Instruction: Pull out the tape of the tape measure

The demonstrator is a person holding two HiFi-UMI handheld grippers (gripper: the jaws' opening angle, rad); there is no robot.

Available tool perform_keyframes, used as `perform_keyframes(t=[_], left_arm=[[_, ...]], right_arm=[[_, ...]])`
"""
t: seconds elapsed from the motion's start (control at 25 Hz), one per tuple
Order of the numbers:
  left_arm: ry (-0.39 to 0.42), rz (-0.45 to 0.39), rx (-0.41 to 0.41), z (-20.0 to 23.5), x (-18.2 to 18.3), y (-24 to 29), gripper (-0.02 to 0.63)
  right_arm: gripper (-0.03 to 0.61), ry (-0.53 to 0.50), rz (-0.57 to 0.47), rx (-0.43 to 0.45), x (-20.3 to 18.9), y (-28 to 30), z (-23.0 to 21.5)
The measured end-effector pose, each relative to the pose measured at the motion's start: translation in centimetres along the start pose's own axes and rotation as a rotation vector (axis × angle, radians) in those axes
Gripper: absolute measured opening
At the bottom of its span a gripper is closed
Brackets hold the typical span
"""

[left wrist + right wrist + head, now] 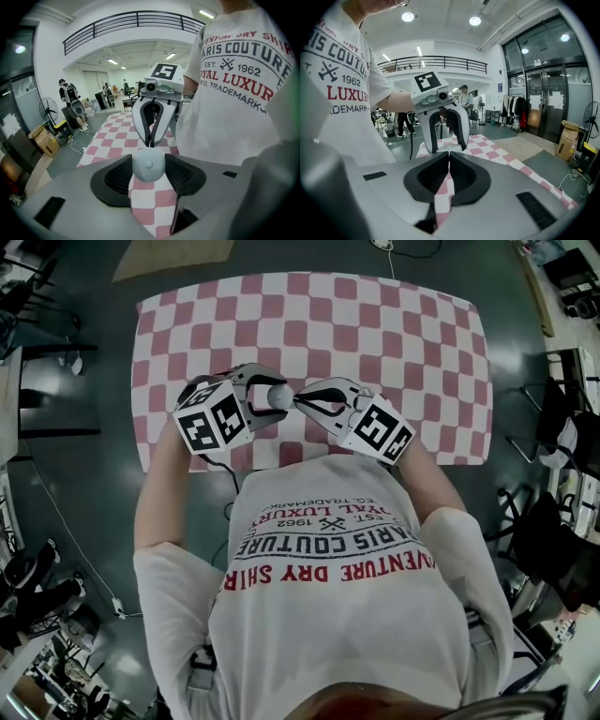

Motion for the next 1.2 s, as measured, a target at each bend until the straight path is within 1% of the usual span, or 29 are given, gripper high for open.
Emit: perform_keyframes(t=[0.2, 0.32, 0.48, 0.72, 0.76, 0.84, 0.92, 1.04, 1.2], left_arm=[[-0.024, 0.007, 0.050, 1.4, -0.7, -0.1, 0.232], [-0.050, 0.022, 0.075, 2.2, -1.7, -0.3, 0.232], [-0.089, -0.011, 0.106, 3.2, -2.3, -0.6, 0.232], [-0.096, -0.036, 0.112, 3.8, -1.9, -0.2, 0.232], [-0.097, -0.031, 0.120, 4.1, -2.0, -0.2, 0.232], [-0.102, 0.005, 0.153, 4.8, -2.8, -0.5, 0.232], [-0.124, 0.031, 0.180, 5.3, -3.8, -0.9, 0.232], [-0.159, -0.007, 0.183, 5.4, -4.0, -1.4, 0.232], [-0.160, -0.026, 0.191, 5.7, -3.6, -1.5, 0.232]], right_arm=[[0.034, -0.032, 0.010, -0.036, -0.1, -0.1, -1.4], [0.034, -0.027, 0.017, -0.049, -0.3, -0.3, -2.3], [0.034, -0.013, 0.017, -0.078, -0.7, -0.7, -3.3], [0.034, 0.003, 0.014, -0.091, -1.1, -1.1, -4.2], [0.034, 0.004, 0.014, -0.100, -1.1, -1.2, -4.5], [0.034, 0.007, 0.019, -0.132, -1.4, -1.6, -5.4], [0.034, 0.017, 0.037, -0.171, -2.1, -2.3, -6.5], [0.034, 0.036, 0.049, -0.208, -3.3, -3.4, -7.7], [0.034, 0.063, 0.037, -0.235, -3.1, -4.1, -8.2]])
Point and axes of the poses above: the fingertips, and each gripper's own axes: y forward along the fingers, z to its left, x out of its top, the point moved 1 cm from there along -y, backward along the fingers, and after that the axes turned 9 degrees about -x, right-handed, at the moved point
